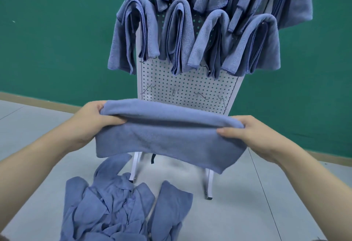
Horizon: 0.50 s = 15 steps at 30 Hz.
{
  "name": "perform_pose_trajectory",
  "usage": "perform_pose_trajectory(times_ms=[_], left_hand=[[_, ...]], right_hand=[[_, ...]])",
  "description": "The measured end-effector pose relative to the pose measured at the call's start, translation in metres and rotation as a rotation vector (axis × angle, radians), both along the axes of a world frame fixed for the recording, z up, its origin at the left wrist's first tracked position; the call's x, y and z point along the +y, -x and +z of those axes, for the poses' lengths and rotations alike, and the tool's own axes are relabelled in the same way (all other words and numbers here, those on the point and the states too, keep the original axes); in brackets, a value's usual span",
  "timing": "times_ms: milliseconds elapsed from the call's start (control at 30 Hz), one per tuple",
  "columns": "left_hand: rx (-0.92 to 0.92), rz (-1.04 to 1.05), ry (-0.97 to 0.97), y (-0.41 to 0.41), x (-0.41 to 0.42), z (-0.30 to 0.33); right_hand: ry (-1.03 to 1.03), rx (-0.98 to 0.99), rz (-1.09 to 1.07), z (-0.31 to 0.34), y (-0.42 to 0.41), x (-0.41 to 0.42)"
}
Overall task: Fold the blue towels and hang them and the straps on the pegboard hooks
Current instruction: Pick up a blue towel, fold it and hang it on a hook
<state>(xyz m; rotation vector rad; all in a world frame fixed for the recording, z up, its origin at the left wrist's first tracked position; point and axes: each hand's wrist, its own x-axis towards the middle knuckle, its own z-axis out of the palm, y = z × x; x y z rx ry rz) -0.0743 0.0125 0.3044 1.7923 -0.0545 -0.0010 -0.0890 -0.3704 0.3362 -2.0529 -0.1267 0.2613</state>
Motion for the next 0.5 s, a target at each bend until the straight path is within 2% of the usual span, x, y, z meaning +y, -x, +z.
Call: perform_pose_trajectory(times_ms=[100, 200, 267, 367, 500], left_hand=[[0.024, 0.094, 0.162, -0.005, -0.006, 0.0], [0.089, 0.171, 0.267, -0.008, -0.012, -0.002], [0.142, 0.165, 0.284, -0.007, -0.014, -0.002], [0.159, 0.109, 0.246, -0.006, -0.013, 0.0], [0.152, 0.082, 0.204, -0.004, -0.004, 0.004]], right_hand=[[-0.494, 0.068, -0.175, -0.001, -0.004, 0.005], [-0.698, 0.156, -0.288, -0.001, -0.003, 0.013], [-0.719, 0.239, -0.293, -0.004, -0.003, 0.015], [-0.724, 0.33, -0.168, -0.008, -0.003, 0.014], [-0.46, 0.319, -0.051, -0.018, -0.006, 0.006]])
